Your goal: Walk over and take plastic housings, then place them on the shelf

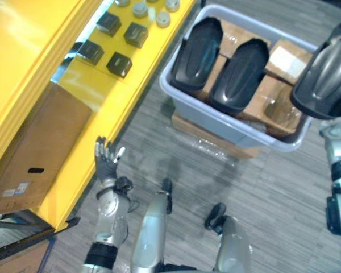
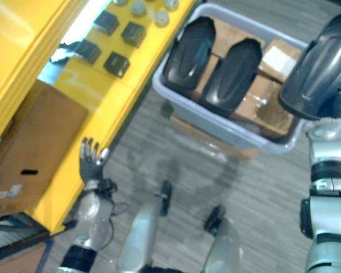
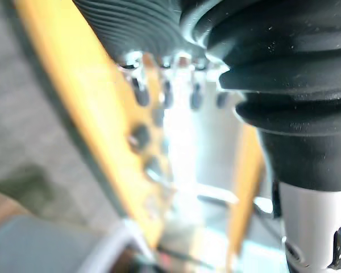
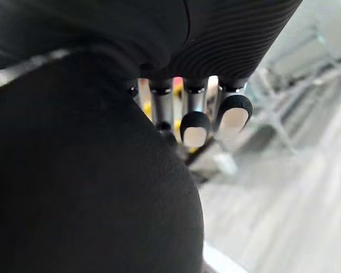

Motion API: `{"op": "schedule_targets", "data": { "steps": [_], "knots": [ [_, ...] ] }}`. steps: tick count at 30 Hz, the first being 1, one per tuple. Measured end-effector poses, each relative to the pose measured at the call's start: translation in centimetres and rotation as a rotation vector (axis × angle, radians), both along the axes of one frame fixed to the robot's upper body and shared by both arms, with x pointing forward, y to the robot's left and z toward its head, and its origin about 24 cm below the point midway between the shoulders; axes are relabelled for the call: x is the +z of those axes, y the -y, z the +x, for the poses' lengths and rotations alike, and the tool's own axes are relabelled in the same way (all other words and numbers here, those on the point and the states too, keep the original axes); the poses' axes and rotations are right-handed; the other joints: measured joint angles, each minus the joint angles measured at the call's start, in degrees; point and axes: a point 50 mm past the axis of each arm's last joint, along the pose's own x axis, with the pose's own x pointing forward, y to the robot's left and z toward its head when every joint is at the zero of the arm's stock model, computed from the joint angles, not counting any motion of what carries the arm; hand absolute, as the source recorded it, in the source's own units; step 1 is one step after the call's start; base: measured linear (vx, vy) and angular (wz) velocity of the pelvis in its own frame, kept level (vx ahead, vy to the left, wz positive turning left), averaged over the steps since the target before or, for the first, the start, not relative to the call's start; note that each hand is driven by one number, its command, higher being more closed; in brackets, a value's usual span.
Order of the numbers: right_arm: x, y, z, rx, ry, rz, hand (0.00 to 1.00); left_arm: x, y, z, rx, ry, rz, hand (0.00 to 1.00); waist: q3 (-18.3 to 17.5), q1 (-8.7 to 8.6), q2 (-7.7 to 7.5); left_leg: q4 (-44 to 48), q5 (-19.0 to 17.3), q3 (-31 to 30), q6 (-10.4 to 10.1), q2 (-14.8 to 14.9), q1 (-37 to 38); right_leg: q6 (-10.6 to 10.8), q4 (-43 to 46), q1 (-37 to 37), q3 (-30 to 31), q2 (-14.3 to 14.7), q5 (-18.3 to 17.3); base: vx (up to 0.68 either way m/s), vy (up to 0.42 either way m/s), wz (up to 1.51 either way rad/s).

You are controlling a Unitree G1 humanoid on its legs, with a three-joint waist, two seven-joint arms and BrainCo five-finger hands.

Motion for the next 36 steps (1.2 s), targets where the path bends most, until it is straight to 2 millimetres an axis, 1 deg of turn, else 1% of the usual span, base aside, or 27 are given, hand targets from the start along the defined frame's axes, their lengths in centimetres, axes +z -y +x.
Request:
{"op": "schedule_targets", "data": {
  "steps": [1,2,3,4,5,6,7,9,10,11,12,13,14,15,16,18,21,23,27,28,31,33,36],
  "knots": [
    [0.3,-0.3,0.0,0.010,0.007,-0.023,1.00,0.5,0.0,-0.1,-0.015,0.015,0.028,0.00,0.10,-0.35,-0.39,-0.90,0.26,0.05,-0.06,-0.02,0.98,-0.03,-1.03,0.96,0.01,0.31,0.49,0.07,-0.020,-0.04],
    [1.0,-1.1,0.0,0.043,0.034,-0.079,1.00,1.5,0.2,-0.2,-0.054,0.036,0.076,0.00,0.05,-1.06,-1.30,-2.79,0.88,0.27,-0.26,-0.03,2.87,0.05,-3.37,2.76,0.05,0.91,1.30,0.08,-0.021,-0.05],
    [1.3,-1.6,-0.1,0.062,0.052,-0.108,1.00,1.9,0.4,-0.3,-0.078,0.044,0.108,0.00,-0.10,-1.19,-1.83,-3.93,1.28,0.63,-0.37,-0.05,3.91,0.10,-4.43,3.55,0.08,1.09,1.80,0.12,-0.032,-0.15],
    [2.0,-3.0,-0.5,0.116,0.087,-0.198,1.00,2.7,1.0,-0.4,-0.141,0.058,0.149,0.00,-0.45,-1.77,-2.91,-6.60,1.97,1.58,-0.66,-0.19,6.96,0.12,-7.18,5.95,0.23,1.40,2.67,0.11,-0.031,-0.19],
    [2.3,-3.8,-0.5,0.141,0.103,-0.230,1.00,2.9,1.3,-0.4,-0.161,0.059,0.166,0.00,-0.71,-2.22,-3.32,-7.63,2.17,1.91,-0.77,-0.28,8.04,0.28,-8.21,6.77,0.38,1.54,2.98,0.12,-0.035,-0.24],
    [2.6,-5.2,-0.7,0.190,0.128,-0.286,1.00,3.3,2.0,-0.4,-0.209,0.059,0.209,0.00,-1.75,-2.93,-4.26,-9.54,2.46,2.69,-0.94,-0.34,9.77,0.38,-10.09,7.94,0.86,1.87,3.52,0.10,-0.027,-0.22],
    [2.6,-5.8,-0.8,0.218,0.136,-0.311,1.00,3.4,2.4,-0.3,-0.239,0.052,0.223,0.00,-2.46,-3.16,-4.75,-10.50,2.61,3.15,-1.05,-0.32,10.43,0.32,-10.95,8.23,1.25,2.04,3.81,0.13,-0.033,-0.28],
    [2.1,-8.3,-1.2,0.316,0.147,-0.375,1.00,3.2,4.4,0.6,-0.376,-0.007,0.251,0.00,-5.99,-4.40,-6.43,-13.92,3.22,5.04,-1.22,-0.42,12.76,0.48,-13.99,9.23,2.31,2.61,5.07,0.16,-0.029,-0.33],
    [1.9,-8.8,-1.2,0.335,0.146,-0.389,1.00,3.2,5.1,0.9,-0.420,-0.028,0.239,0.00,-6.47,-4.79,-6.64,-14.73,3.31,5.35,-1.29,-0.45,13.69,0.40,-14.81,9.95,2.57,2.79,5.55,0.18,-0.013,-0.30],
    [1.5,-9.8,-1.1,0.373,0.142,-0.403,1.00,2.8,6.3,1.7,-0.501,-0.079,0.218,0.00,-7.26,-5.65,-6.83,-16.14,3.39,5.98,-1.33,-0.48,15.94,0.37,-16.09,11.59,3.13,2.90,6.35,0.17,0.004,-0.37],
    [0.7,-11.0,-1.0,0.413,0.134,-0.407,1.00,2.0,7.2,2.3,-0.566,-0.149,0.181,0.00,-9.06,-5.87,-7.37,-17.82,3.48,7.48,-1.47,-0.62,17.82,0.41,-17.01,12.25,4.14,2.94,6.56,0.10,0.014,-0.39],
    [0.3,-11.5,-1.0,0.434,0.133,-0.408,1.00,1.6,7.7,2.6,-0.589,-0.181,0.164,0.00,-9.92,-5.98,-7.47,-18.53,3.49,8.01,-1.48,-0.73,18.60,0.49,-17.45,12.59,4.76,2.97,6.61,0.11,0.005,-0.42],
    [-0.5,-12.6,-1.1,0.476,0.141,-0.418,1.00,0.8,8.3,3.1,-0.620,-0.236,0.123,0.00,-11.64,-6.78,-7.46,-19.65,3.53,8.60,-1.53,-0.92,19.76,0.58,-17.87,13.00,5.12,2.97,6.69,0.14,-0.004,-0.26],
    [-0.8,-13.6,-1.3,0.514,0.157,-0.426,1.00,0.4,8.7,3.7,-0.636,-0.270,0.093,0.00,-12.23,-7.54,-7.35,-20.60,3.57,9.01,-1.59,-1.00,21.24,0.59,-18.10,13.89,5.29,2.94,6.75,0.16,0.000,-0.22],
    [-1.0,-14.0,-1.4,0.530,0.162,-0.429,1.00,0.3,8.9,3.9,-0.639,-0.281,0.076,0.00,-12.29,-7.71,-7.35,-21.14,3.60,9.27,-1.65,-1.01,22.20,0.59,-18.32,14.64,5.44,2.93,6.78,0.12,0.011,-0.18],
    [-1.6,-15.5,-1.7,0.582,0.188,-0.430,1.00,0.1,9.6,4.6,-0.665,-0.308,0.000,0.00,-14.00,-8.40,-7.27,-22.89,3.93,9.56,-2.12,-0.99,24.31,0.58,-18.69,15.77,5.93,3.06,6.78,0.06,0.012,-0.10],
    [-1.9,-16.8,-1.8,0.636,0.209,-0.448,1.00,0.0,10.1,5.1,-0.686,-0.322,-0.063,0.00,-15.17,-8.63,-7.01,-23.47,4.08,9.60,-2.33,-0.94,25.66,0.58,-18.79,16.86,6.08,3.16,6.78,0.03,0.002,-0.01],
    [-2.5,-17.9,-1.9,0.680,0.212,-0.472,1.00,-0.3,10.4,5.1,-0.698,-0.336,-0.099,0.00,-16.79,-8.63,-6.71,-24.22,4.33,9.55,-2.55,-1.00,26.25,0.58,-18.80,17.13,6.13,3.21,6.78,0.00,0.000,0.00],
    [-3.3,-19.0,-2.1,0.729,0.205,-0.481,1.00,-0.6,10.5,5.1,-0.700,-0.347,-0.136,0.00,-17.21,-8.53,-6.63,-25.26,5.14,9.27,-2.51,-1.34,27.95,0.55,-19.09,18.74,6.13,3.10,6.75,-0.05,0.022,0.05],
    [-3.5,-19.3,-2.1,0.743,0.203,-0.477,1.00,-0.9,10.4,5.2,-0.694,-0.358,-0.138,0.00,-17.86,-8.56,-6.44,-26.86,6.18,9.18,-2.35,-1.70,28.29,0.52,-19.47,18.73,6.13,3.08,6.72,-0.08,0.018,0.05],
    [-4.1,-19.6,-2.2,0.761,0.181,-0.473,1.00,-1.0,10.4,5.2,-0.697,-0.362,-0.144,0.00,-18.29,-8.52,-5.98,-30.08,7.96,9.10,-2.02,-2.27,29.28,0.56,-20.19,18.78,6.13,3.03,6.67,-0.08,0.014,0.03],
    [-5.2,-19.9,-2.4,0.782,0.132,-0.476,1.00,-0.9,10.4,5.2,-0.702,-0.357,-0.144,0.00,-18.31,-8.43,-5.92,-30.27,8.38,9.03,-1.93,-2.32,29.24,0.60,-20.40,18.89,6.18,2.99,6.67,-0.12,0.021,0.03],
    [-6.2,-20.0,-2.6,0.798,0.087,-0.484,1.00,-0.9,10.6,5.2,-0.706,-0.351,-0.160,0.00,-18.44,-8.47,-5.72,-30.33,8.90,8.86,-1.75,-2.27,29.24,0.82,-20.40,18.96,6.16,2.98,6.82,-0.06,0.015,0.02]
  ]
}}
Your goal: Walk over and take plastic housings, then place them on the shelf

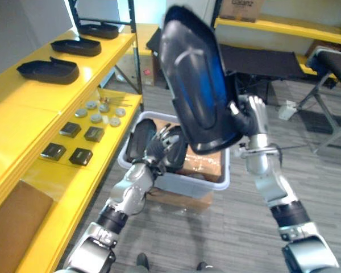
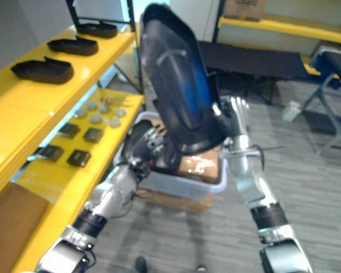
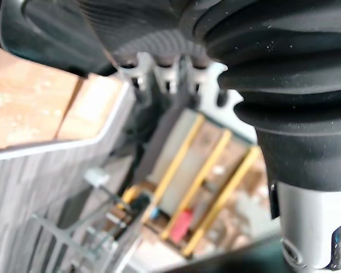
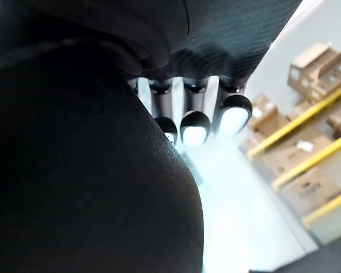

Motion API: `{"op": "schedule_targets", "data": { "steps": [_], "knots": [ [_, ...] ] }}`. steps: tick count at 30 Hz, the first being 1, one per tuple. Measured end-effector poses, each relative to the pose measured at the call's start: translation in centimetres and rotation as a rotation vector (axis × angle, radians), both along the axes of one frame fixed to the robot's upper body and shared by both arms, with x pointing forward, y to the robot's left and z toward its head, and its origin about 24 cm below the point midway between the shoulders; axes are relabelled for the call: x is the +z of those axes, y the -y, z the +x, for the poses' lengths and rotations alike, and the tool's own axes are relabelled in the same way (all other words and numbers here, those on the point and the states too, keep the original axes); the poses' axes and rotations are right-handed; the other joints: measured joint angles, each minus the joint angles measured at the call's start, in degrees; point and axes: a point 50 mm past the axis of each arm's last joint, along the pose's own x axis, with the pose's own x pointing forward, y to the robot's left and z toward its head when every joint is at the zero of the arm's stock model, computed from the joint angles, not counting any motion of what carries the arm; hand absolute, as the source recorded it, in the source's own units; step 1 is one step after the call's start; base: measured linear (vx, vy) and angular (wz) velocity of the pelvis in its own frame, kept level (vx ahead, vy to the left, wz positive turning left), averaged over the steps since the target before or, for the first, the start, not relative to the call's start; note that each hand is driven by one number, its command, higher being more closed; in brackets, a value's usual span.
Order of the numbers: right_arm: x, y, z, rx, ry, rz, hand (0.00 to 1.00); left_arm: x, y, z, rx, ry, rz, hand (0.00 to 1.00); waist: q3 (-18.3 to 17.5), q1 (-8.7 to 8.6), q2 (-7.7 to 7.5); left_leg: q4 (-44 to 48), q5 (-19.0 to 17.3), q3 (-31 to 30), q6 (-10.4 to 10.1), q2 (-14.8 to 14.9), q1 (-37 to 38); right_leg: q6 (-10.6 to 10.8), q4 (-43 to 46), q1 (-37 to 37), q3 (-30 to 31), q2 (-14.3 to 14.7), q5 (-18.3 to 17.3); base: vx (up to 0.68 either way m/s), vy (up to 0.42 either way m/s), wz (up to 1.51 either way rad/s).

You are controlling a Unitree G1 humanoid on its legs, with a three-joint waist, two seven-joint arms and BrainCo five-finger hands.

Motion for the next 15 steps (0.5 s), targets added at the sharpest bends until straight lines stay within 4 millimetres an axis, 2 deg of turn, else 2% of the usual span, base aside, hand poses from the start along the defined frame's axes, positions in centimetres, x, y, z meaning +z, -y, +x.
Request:
{"op": "schedule_targets", "data": {
  "steps": [6,15],
  "knots": [
    [-2.2,0.3,0.3,-0.022,-0.088,-0.018,1.00,0.5,0.4,0.0,0.003,-0.006,-0.143,0.00,-2.03,-0.07,0.56,-0.03,0.22,-0.36,-0.01,0.00,-0.07,0.27,-0.47,0.23,-0.20,0.04,0.21,0.00,0.004,0.01],
    [-3.4,0.6,0.3,-0.045,-0.130,-0.014,1.00,1.5,1.1,-0.2,-0.039,-0.005,-0.324,0.00,-2.15,-0.07,0.60,-0.02,0.55,-1.00,-0.16,0.04,-0.12,0.33,-1.30,1.00,-1.16,0.25,0.36,0.01,-0.001,0.04]
  ]
}}
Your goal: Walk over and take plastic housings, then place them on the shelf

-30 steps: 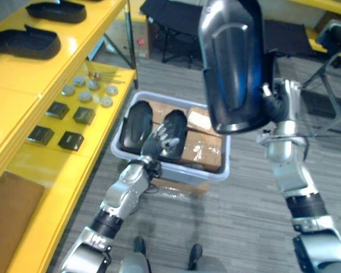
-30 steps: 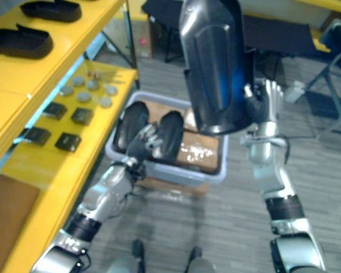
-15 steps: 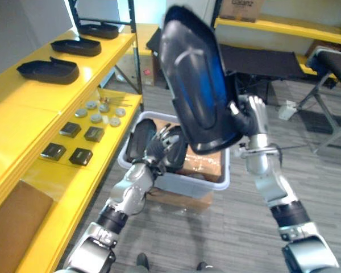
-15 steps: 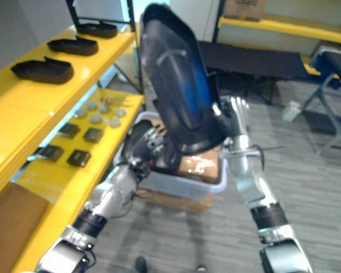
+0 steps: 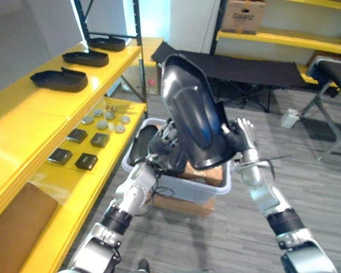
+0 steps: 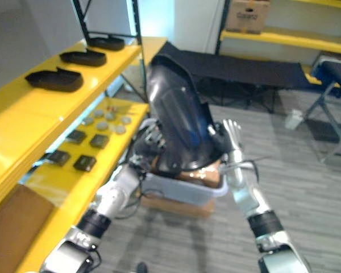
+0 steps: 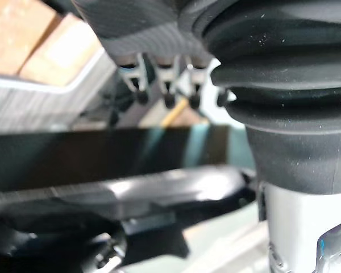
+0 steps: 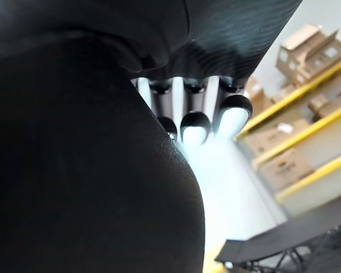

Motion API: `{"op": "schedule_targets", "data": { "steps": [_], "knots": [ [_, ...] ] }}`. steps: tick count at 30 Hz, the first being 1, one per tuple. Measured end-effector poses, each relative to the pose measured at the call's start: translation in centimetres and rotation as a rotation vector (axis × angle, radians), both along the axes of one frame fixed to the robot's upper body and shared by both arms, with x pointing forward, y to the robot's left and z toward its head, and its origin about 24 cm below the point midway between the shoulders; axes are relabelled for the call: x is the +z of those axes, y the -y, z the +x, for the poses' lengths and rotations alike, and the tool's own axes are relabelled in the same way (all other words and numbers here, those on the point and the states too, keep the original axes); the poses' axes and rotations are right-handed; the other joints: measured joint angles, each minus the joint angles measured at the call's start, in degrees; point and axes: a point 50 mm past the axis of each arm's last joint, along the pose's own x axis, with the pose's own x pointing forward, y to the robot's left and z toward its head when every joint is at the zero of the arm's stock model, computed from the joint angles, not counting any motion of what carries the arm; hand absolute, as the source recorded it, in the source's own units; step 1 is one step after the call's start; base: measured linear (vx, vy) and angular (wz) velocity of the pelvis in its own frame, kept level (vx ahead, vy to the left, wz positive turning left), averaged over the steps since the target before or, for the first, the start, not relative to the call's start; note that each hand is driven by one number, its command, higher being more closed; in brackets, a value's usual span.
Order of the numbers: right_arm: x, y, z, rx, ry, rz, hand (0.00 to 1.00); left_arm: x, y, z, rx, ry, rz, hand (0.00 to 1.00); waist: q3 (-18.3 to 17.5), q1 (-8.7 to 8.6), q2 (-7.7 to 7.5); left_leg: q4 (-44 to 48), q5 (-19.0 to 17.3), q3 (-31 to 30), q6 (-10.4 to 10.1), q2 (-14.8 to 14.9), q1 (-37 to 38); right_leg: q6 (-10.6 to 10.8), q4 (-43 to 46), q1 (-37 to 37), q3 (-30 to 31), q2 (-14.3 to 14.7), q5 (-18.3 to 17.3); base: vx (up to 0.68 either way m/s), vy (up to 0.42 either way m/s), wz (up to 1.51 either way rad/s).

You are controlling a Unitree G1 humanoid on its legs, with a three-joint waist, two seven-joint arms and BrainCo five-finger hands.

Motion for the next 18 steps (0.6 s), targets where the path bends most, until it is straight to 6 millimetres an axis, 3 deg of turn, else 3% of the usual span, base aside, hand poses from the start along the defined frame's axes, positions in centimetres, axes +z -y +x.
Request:
{"op": "schedule_targets", "data": {
  "steps": [5,18],
  "knots": [
    [-0.1,0.0,0.0,-0.001,-0.002,0.001,1.00,0.5,0.4,-0.2,-0.013,0.018,-0.011,0.00,-0.07,-0.01,-0.01,-0.01,0.16,-0.05,-0.12,0.27,0.01,-0.14,-0.11,0.06,0.00,0.36,0.11,0.00,0.000,0.00],
    [-1.1,-0.8,0.0,0.015,-0.032,0.005,1.00,-1.3,1.5,-0.9,-0.069,0.007,0.238,0.00,-0.36,0.21,-0.01,-0.01,0.54,-0.74,-0.10,0.52,0.00,-0.36,-1.19,0.61,-0.22,0.77,0.81,0.00,0.000,0.00]
  ]
}}
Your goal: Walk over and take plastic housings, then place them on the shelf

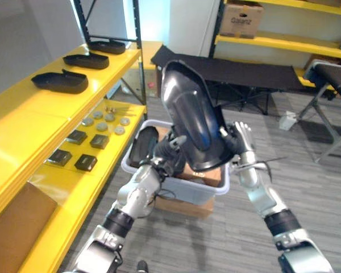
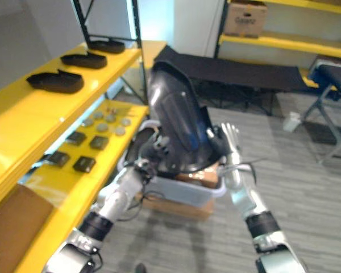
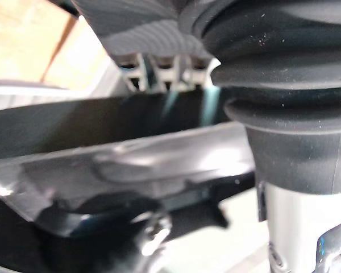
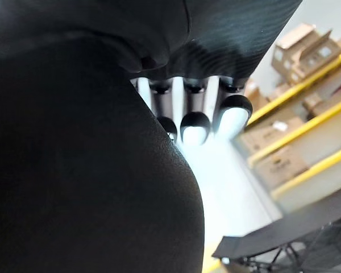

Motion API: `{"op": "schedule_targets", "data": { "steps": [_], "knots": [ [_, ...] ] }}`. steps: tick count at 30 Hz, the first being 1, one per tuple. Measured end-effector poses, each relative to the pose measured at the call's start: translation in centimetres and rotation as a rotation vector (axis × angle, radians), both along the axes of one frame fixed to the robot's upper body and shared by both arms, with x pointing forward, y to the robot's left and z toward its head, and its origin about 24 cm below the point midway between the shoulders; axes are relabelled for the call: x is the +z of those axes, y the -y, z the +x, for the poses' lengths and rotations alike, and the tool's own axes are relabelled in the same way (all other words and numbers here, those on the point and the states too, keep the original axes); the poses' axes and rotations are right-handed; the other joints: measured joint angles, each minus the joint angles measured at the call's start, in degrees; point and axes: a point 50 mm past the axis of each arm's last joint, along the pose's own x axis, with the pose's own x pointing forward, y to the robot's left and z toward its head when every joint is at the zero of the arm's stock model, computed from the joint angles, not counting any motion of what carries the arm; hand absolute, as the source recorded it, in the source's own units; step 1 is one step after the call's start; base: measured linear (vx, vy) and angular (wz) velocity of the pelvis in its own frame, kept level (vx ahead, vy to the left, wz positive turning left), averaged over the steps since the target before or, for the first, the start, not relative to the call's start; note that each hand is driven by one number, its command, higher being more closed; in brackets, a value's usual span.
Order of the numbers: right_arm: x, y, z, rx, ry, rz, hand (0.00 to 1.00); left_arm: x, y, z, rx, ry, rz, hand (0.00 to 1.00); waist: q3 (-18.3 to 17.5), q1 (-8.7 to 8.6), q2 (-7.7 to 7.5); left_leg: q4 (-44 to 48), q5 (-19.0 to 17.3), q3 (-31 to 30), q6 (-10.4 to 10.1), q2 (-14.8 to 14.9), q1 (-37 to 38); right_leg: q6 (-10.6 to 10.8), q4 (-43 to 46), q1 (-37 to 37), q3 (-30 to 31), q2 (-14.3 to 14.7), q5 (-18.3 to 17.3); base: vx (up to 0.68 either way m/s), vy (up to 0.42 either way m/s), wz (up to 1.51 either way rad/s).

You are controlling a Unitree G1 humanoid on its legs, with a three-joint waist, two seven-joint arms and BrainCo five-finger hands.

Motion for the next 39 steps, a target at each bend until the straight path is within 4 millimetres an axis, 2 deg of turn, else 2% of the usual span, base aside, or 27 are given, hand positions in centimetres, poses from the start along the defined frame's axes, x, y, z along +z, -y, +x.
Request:
{"op": "schedule_targets", "data": {
  "steps": [6,7,13,18,23,26,31,34,39],
  "knots": [
    [-0.4,-1.2,-0.1,0.036,-0.005,0.007,1.00,-1.2,-0.4,-0.4,0.023,0.000,0.110,0.00,-0.01,0.21,-0.01,0.01,0.07,-0.50,0.02,-0.01,-0.08,0.00,-0.34,0.19,-0.22,0.12,0.13,0.00,0.000,0.01],
    [-0.4,-1.5,-0.2,0.053,-0.006,0.011,1.00,-1.5,-0.5,-0.5,0.040,0.000,0.143,1.00,-0.01,0.36,-0.01,0.01,0.07,-0.50,0.02,-0.02,-0.12,0.03,-0.69,0.29,-0.22,0.20,0.34,0.00,0.000,0.00],
    [-1.0,-2.1,-0.6,0.104,-0.026,0.004,1.00,-2.3,-1.2,-1.0,0.119,-0.031,0.187,1.00,-0.03,0.70,-0.04,0.01,0.08,-0.50,0.03,0.01,-0.13,0.05,-0.78,0.32,-0.19,0.55,0.37,0.00,0.000,0.00],
    [-2.5,-2.7,-2.4,0.143,-0.062,0.051,1.00,-3.2,-2.1,-2.1,0.232,-0.059,0.187,1.00,-0.07,0.88,0.01,-0.03,0.08,-0.08,0.02,-0.07,-0.12,0.05,-0.72,0.06,0.01,0.59,0.36,0.00,0.003,-0.02],
    [-3.3,-3.5,-3.9,0.161,-0.076,0.112,1.00,-3.5,-2.4,-3.0,0.326,-0.058,0.153,1.00,-0.08,0.85,0.06,-0.05,0.06,0.79,0.00,-0.18,-0.09,-0.53,-0.71,-0.23,0.17,0.67,-0.06,-0.01,0.006,-0.05],
    [-3.1,-4.1,-4.8,0.181,-0.058,0.153,1.00,-3.2,-2.5,-3.4,0.374,-0.040,0.103,1.00,-0.50,0.65,0.65,-0.07,0.04,0.99,-0.02,-0.17,-0.19,-0.55,-0.66,-0.71,0.37,0.65,-0.09,-0.01,0.002,-0.05],
    [-3.8,-4.6,-5.5,0.192,-0.076,0.184,1.00,-3.6,-2.9,-3.9,0.389,-0.044,0.086,1.00,-0.99,0.34,1.48,-0.07,0.03,1.30,-0.03,-0.07,-0.20,-0.56,-0.72,-0.81,0.48,0.71,-0.08,0.00,0.001,-0.01],
    [-4.4,-4.8,-6.2,0.195,-0.096,0.195,1.00,-4.2,-3.1,-4.4,0.382,-0.062,0.083,1.00,-1.00,0.31,1.49,-0.06,-0.03,1.56,-0.09,-0.06,-0.20,-0.56,-0.75,-0.92,0.65,0.71,-0.08,0.01,0.001,-0.02],
    [-4.6,-5.1,-6.8,0.184,-0.080,0.215,1.00,-4.1,-3.0,-4.4,0.372,-0.051,0.078,1.00,-1.00,0.33,1.50,-0.06,-0.06,1.62,-0.11,-0.05,-0.21,-0.59,-0.74,-0.95,0.69,0.72,-0.09,0.00,0.000,0.00]
  ]
}}
